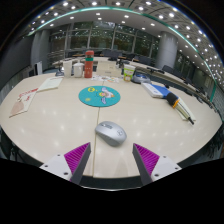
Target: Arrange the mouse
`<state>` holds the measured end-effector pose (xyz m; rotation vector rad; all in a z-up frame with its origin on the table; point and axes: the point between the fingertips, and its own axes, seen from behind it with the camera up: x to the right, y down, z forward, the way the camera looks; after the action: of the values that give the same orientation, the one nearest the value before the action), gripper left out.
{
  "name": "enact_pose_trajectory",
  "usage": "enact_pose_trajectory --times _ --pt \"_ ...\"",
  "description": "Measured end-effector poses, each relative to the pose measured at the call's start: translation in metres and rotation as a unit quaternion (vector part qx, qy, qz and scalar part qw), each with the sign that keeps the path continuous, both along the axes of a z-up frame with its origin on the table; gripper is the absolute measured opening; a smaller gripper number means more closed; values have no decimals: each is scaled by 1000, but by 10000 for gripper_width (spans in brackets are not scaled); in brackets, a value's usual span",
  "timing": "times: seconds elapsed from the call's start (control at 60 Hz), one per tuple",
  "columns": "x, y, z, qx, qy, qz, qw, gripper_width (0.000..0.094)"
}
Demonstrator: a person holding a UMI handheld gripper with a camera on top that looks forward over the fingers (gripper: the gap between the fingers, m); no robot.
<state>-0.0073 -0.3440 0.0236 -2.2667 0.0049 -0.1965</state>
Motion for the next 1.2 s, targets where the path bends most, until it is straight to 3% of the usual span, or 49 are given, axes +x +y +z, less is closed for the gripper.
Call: enact_pose_trajectory --times 0.183,0.483,0.55,0.633,0.867,0.983,1.2 --pt "25 45 -29 -15 20 -5 1000 855" --pt "32 99 -33 -7 44 15 999 818" --pt "32 108 -35 -5 52 19 998 729" --pt "27 115 -38 -1 64 31 998 493" --pt "25 114 -35 -7 49 23 999 387" --pt "16 120 -6 8 46 22 999 367" --pt "0 188 123 101 55 0 993 367"
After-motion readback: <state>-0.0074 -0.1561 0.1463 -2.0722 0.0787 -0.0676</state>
